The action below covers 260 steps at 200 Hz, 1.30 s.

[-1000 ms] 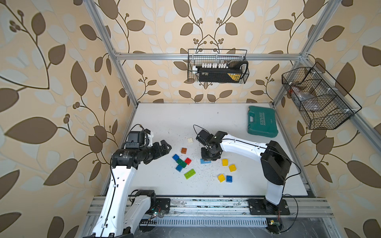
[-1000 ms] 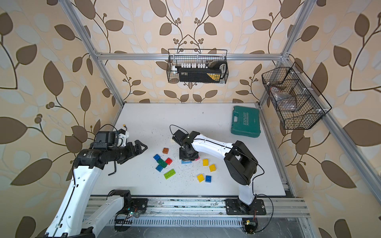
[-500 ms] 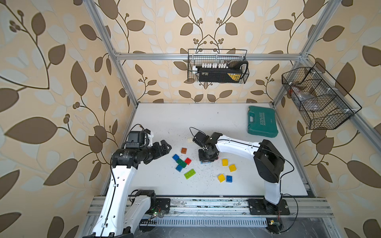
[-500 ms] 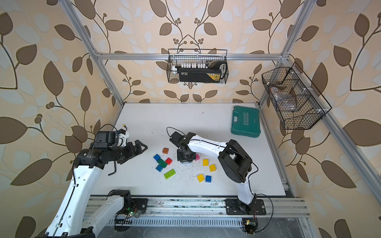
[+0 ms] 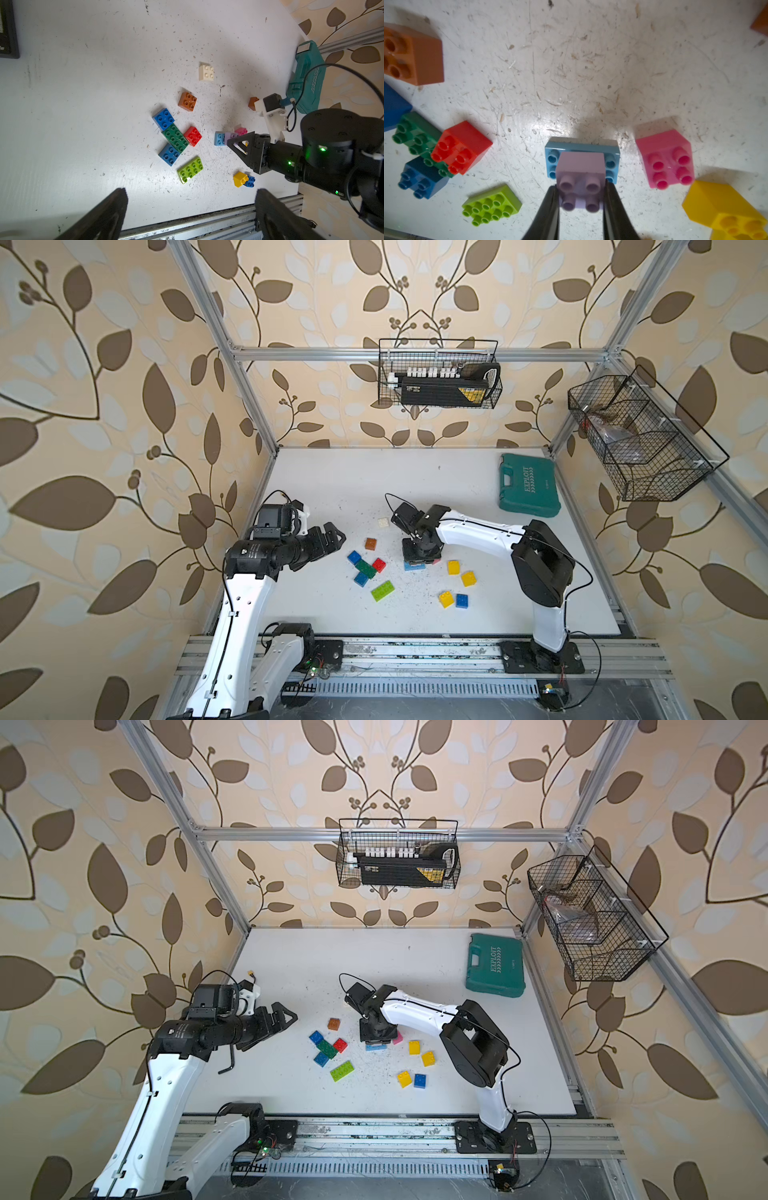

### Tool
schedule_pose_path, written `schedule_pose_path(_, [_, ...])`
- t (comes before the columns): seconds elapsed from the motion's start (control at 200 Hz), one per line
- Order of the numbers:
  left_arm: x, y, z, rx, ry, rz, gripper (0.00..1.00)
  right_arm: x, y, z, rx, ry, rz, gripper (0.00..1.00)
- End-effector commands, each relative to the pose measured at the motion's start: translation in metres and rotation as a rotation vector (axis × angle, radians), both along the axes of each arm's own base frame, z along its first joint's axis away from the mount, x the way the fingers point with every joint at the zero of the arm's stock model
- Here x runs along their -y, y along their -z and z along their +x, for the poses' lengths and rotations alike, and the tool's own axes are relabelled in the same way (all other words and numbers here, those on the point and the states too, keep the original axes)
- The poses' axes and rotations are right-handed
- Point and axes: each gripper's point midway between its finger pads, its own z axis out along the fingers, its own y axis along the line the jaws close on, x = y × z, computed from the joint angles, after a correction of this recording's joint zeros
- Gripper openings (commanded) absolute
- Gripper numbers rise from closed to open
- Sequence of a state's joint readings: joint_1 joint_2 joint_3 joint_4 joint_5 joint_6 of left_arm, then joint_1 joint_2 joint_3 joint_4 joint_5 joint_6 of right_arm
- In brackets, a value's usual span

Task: Assemble the number 1 with lego
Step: Assemble the lego brick with the lego brick.

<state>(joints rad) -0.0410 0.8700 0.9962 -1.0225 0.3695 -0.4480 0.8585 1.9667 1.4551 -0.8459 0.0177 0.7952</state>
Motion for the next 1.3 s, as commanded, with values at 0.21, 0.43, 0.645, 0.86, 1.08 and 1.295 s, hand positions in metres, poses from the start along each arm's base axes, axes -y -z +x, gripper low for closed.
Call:
schedule_pose_path(0.21, [0.000, -0.004, 0.000, 0.016, 0.006, 0.002, 0.99, 0.005, 0.021, -0.016, -0.043, -0.009, -0.051, 0.06])
schedule_pose_path(0.43, [0.001, -0.004, 0.000, 0.018, 0.006, 0.002, 0.99, 0.011, 0.025, -0.012, -0.035, 0.017, -0.063, 0.06])
schedule_pose_path(0.645, [0.000, -0.004, 0.000, 0.020, 0.006, 0.001, 0.99, 0.013, 0.028, -0.004, -0.043, 0.026, -0.055, 0.06])
schedule_pose_path(0.86, [0.001, -0.004, 0.000, 0.017, 0.007, 0.000, 0.99, 0.016, 0.034, -0.006, -0.065, 0.037, -0.081, 0.06])
schedule_pose_path(1.08, [0.001, -0.004, 0.000, 0.016, 0.007, 0.000, 0.99, 0.017, 0.024, -0.008, -0.077, 0.054, -0.082, 0.06])
schedule_pose_path(1.295, [0.001, -0.004, 0.000, 0.020, 0.006, -0.001, 0.99, 0.012, 0.000, -0.005, -0.059, 0.059, -0.054, 0.07])
